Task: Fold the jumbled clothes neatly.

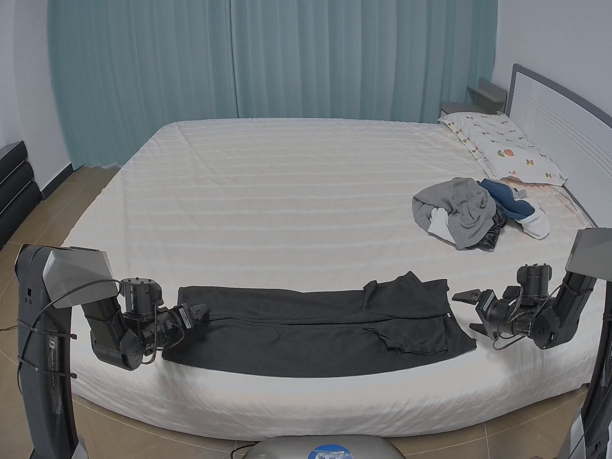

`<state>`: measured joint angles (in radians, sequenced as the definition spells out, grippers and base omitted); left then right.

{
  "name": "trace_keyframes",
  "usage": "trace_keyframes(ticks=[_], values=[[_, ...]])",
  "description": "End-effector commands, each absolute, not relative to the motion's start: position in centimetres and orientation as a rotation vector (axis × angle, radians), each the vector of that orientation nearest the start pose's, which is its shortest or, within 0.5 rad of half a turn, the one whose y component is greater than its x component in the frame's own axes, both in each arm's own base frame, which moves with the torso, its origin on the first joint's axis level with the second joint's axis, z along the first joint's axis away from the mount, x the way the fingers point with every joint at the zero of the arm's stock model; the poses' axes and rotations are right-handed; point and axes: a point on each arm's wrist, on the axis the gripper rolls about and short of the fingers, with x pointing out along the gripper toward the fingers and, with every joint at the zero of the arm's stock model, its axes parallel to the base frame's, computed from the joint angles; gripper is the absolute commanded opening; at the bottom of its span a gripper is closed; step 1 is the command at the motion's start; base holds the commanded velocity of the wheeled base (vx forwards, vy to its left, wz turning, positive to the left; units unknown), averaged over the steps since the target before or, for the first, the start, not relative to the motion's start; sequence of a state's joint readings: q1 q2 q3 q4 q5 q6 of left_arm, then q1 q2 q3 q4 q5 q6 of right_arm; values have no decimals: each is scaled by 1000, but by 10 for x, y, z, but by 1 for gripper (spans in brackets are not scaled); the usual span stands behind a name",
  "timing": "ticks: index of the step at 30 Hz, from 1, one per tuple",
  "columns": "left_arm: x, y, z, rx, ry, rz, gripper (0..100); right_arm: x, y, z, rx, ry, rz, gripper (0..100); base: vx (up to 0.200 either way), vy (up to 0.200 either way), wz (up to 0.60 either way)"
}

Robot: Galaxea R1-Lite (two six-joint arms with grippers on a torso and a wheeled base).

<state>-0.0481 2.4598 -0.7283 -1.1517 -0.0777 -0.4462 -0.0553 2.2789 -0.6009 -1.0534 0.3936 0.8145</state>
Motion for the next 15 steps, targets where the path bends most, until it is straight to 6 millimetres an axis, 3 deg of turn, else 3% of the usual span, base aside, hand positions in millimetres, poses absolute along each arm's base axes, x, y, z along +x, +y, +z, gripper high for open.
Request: trace_keyframes(ticks=[1, 9, 10, 15], values=[[365, -21, -54, -442, 603, 6, 100, 334, -10, -13, 920, 717, 61, 100, 0, 0, 0], [362, -29, -54, -440, 615, -21, 100, 334, -10, -13, 920, 717, 61, 100, 0, 0, 0], [362, -30, -54, -440, 614, -23, 0, 334, -10, -13, 920, 717, 61, 100, 0, 0, 0], [364, -28, -53, -445, 605, -12, 0, 334, -10, -13, 920, 714, 62, 100, 0, 0, 0]])
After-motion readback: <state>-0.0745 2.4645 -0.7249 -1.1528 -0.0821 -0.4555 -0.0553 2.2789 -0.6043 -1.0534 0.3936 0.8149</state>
